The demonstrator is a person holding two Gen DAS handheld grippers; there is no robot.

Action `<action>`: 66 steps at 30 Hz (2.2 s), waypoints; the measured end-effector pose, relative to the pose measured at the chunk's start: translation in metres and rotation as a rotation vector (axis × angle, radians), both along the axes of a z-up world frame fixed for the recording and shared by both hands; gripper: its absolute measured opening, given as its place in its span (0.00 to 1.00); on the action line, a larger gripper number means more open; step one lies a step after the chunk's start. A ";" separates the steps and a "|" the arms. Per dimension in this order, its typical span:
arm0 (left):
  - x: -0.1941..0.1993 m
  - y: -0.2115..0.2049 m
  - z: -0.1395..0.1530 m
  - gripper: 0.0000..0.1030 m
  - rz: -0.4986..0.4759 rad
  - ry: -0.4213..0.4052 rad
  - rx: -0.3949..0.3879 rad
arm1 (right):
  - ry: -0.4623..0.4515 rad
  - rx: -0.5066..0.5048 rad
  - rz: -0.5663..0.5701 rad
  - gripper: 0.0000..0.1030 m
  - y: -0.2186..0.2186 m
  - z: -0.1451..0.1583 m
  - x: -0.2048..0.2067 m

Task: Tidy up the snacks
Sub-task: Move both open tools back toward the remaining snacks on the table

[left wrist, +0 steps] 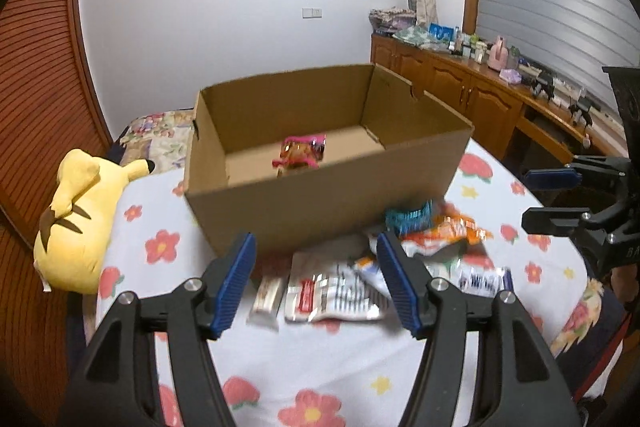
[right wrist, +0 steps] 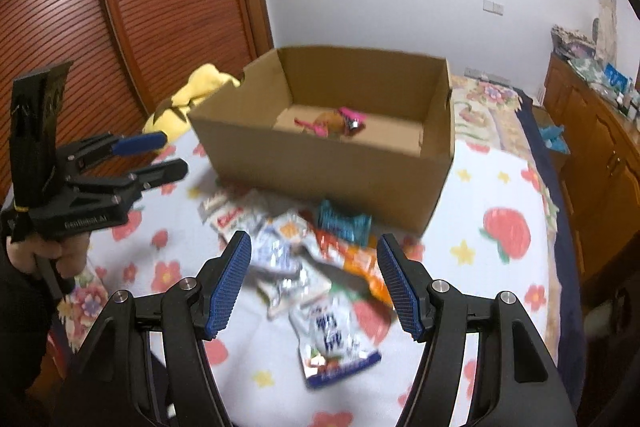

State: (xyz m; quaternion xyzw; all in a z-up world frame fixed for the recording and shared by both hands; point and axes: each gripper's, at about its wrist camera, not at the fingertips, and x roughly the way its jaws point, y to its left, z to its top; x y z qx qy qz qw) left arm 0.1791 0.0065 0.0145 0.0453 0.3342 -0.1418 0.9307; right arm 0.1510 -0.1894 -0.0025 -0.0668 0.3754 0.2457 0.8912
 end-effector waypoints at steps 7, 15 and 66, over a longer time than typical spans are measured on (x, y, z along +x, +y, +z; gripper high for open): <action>-0.012 0.017 -0.018 0.61 0.016 0.024 0.002 | 0.011 -0.016 -0.004 0.74 -0.008 -0.035 -0.012; -0.006 0.035 -0.042 0.61 0.045 0.053 0.005 | 0.087 -0.053 0.016 0.74 -0.006 -0.081 -0.004; 0.065 0.036 -0.114 0.32 0.063 0.217 0.017 | 0.012 -0.151 0.043 0.62 -0.005 -0.123 -0.010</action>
